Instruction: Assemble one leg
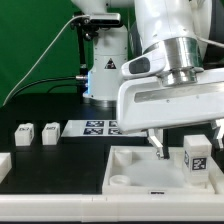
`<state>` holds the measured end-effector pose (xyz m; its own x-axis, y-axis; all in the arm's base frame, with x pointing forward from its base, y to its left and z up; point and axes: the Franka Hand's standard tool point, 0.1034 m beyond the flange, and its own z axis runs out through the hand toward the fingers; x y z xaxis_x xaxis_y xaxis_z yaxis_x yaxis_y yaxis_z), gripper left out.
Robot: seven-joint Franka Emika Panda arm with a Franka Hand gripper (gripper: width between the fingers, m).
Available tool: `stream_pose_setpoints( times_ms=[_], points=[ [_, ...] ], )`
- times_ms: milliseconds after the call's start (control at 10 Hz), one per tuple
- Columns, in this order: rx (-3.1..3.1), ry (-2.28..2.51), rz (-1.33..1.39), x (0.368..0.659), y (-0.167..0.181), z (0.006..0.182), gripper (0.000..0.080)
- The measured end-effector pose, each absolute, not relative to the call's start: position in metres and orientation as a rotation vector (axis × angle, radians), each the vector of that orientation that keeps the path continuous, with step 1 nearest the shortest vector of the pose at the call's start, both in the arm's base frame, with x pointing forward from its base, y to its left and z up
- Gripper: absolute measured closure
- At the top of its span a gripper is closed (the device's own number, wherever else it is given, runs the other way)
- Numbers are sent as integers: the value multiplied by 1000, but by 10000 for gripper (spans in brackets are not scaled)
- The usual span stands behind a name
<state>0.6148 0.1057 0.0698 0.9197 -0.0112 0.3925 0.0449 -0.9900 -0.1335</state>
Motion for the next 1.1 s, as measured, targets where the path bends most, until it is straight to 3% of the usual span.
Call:
stream_pose_setpoints(
  times_ms=[500,1100],
  points=[
    [-2934,38,203,607,108,85,150],
    [-2929,51,200,631,103,84,150]
  ],
)
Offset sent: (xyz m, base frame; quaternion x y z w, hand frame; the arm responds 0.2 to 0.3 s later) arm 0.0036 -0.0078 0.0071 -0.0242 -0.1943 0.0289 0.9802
